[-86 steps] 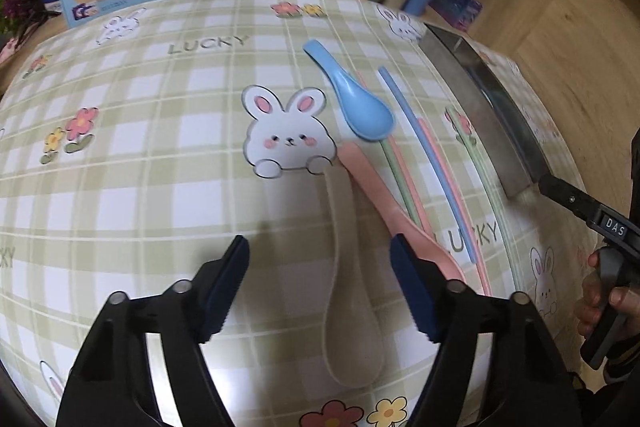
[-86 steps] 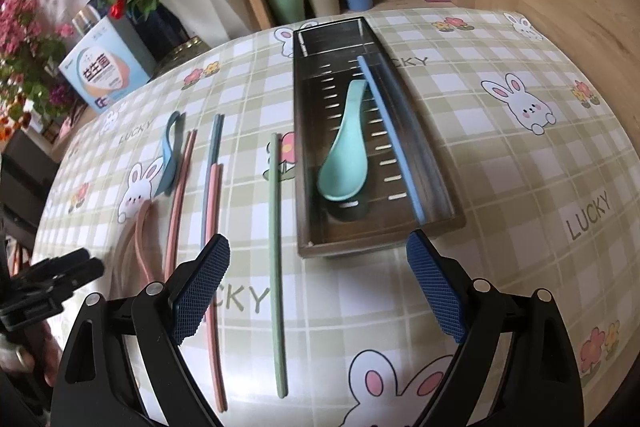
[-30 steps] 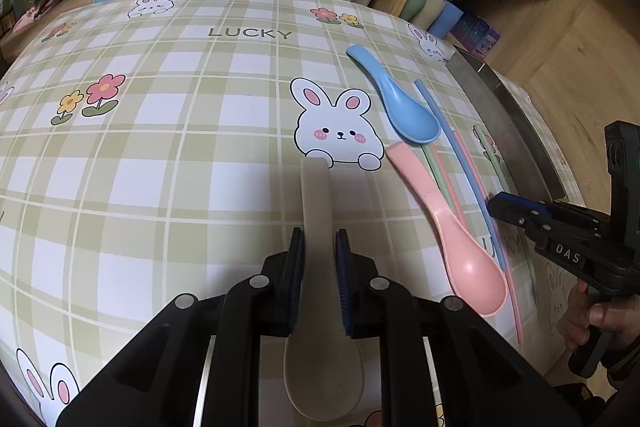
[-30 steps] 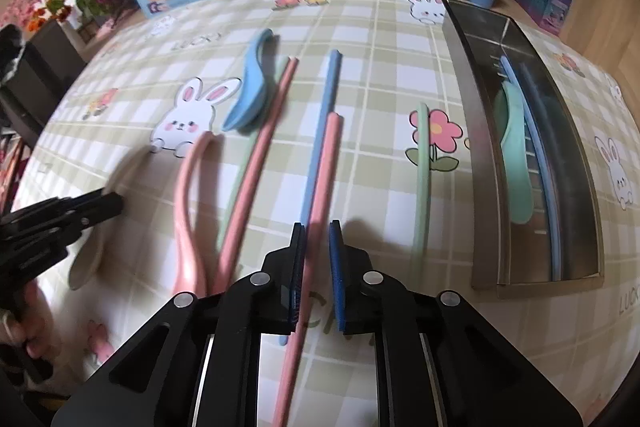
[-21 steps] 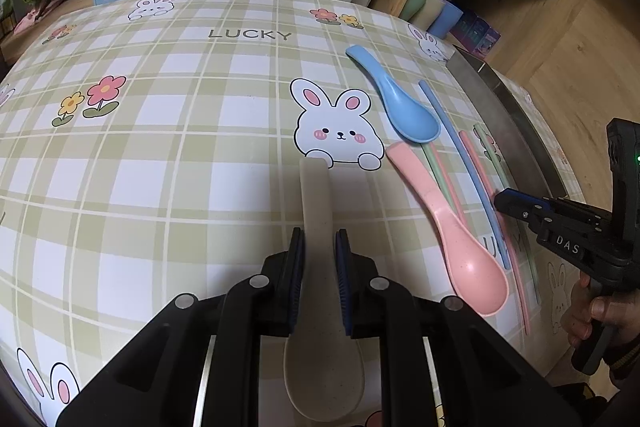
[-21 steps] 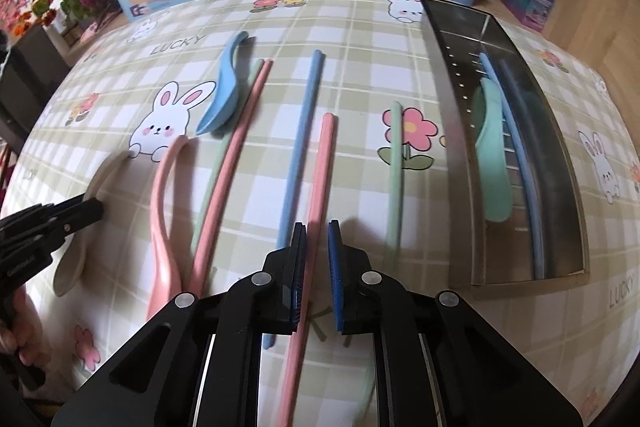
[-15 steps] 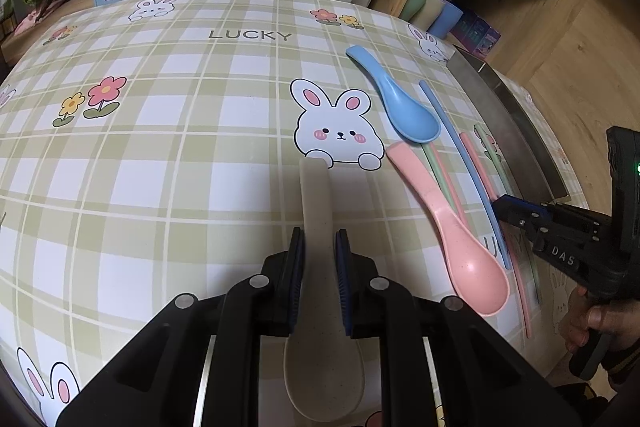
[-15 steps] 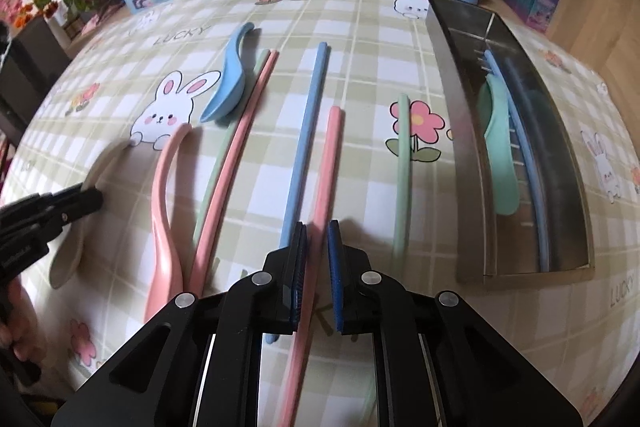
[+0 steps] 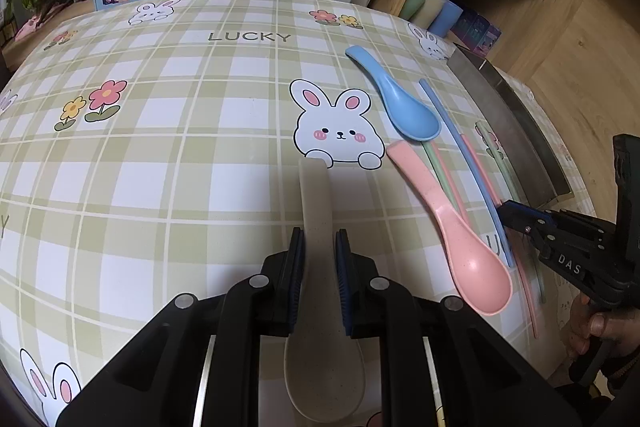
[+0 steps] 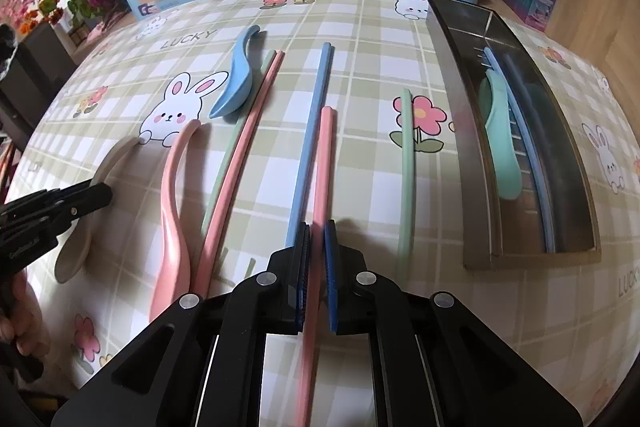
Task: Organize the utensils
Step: 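Lower the right gripper onto a pink chopstick and close it, then lift the pink chopstick with the right gripper and lower it into the steel tray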
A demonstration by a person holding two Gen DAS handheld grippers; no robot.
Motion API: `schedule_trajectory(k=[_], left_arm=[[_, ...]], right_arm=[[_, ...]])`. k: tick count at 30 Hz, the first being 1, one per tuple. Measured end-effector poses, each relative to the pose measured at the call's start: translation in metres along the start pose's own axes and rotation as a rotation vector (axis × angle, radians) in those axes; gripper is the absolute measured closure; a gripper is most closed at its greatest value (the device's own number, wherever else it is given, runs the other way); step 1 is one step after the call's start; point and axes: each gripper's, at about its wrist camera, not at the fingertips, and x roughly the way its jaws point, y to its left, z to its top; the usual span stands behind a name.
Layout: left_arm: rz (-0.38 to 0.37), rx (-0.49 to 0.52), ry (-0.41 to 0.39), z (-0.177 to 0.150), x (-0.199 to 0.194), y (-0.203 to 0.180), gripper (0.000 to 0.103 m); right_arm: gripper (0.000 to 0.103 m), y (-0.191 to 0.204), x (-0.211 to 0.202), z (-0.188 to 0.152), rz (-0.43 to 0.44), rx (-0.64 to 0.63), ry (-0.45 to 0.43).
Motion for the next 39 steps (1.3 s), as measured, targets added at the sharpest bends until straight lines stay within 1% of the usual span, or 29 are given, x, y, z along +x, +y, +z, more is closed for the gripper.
schedule_trajectory(k=[8,16,19,22,24,27,30,33,36,39], left_arm=[[0.002,0.001,0.001,0.000,0.000,0.000,0.087],[0.009,0.001,0.001,0.000,0.000,0.000,0.087],[0.008,-0.014,0.006,0.001,-0.001,0.001,0.088],[0.014,-0.018,0.019,0.001,-0.004,0.002,0.088],[0.018,-0.026,0.011,0.002,-0.007,0.003,0.088],[0.021,-0.050,-0.009,0.008,-0.016,0.006,0.088],[0.019,-0.066,-0.032,0.016,-0.027,0.007,0.088],[0.011,-0.072,-0.048,0.024,-0.035,0.004,0.088],[0.006,-0.076,-0.055,0.031,-0.038,-0.002,0.088],[0.003,-0.086,-0.062,0.040,-0.039,-0.008,0.088]], right_arm=[[0.096,-0.005,-0.004,-0.006,0.028,0.039,0.021],[0.096,-0.007,-0.005,-0.010,0.047,0.037,0.016],[0.097,-0.011,-0.007,-0.009,0.070,0.057,0.008],[0.097,-0.014,-0.018,-0.006,0.090,0.068,-0.039],[0.097,-0.014,-0.027,-0.002,0.106,0.067,-0.077],[0.097,-0.018,-0.038,0.002,0.135,0.079,-0.110],[0.097,-0.026,-0.049,0.007,0.158,0.110,-0.142],[0.097,-0.043,-0.059,0.015,0.163,0.154,-0.174],[0.097,-0.068,-0.065,0.024,0.142,0.194,-0.194],[0.097,-0.097,-0.062,0.041,0.094,0.215,-0.204]])
